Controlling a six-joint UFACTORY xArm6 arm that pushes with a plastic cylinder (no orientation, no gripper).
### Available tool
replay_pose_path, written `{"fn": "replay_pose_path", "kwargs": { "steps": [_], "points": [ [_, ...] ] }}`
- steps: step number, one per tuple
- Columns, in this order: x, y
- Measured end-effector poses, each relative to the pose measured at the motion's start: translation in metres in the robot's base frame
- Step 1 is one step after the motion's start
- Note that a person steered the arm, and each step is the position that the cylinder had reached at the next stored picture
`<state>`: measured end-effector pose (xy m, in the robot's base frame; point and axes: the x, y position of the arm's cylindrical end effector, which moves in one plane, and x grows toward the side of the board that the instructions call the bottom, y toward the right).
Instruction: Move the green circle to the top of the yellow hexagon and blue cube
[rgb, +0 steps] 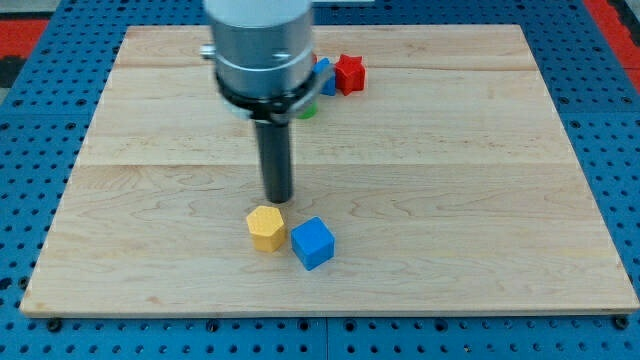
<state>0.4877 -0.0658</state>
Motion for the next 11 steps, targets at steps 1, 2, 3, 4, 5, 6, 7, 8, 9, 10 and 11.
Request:
{"fn": "replay_pose_path", "kwargs": {
  "steps": [1,2,3,4,5,6,7,8,9,10,11],
  "points": [
    [0.020,-0.012],
    [0.033,-0.002],
    [0.010,-0.009],
    [-0.043,-0.047],
    [-0.110,-0.088],
    [-0.159,-0.063],
    [-0.171,0.012],
    [-0.160,0.085],
    [-0.146,0.097],
    [-0.124,0.096],
    [-0.085,0.087]
  ]
}}
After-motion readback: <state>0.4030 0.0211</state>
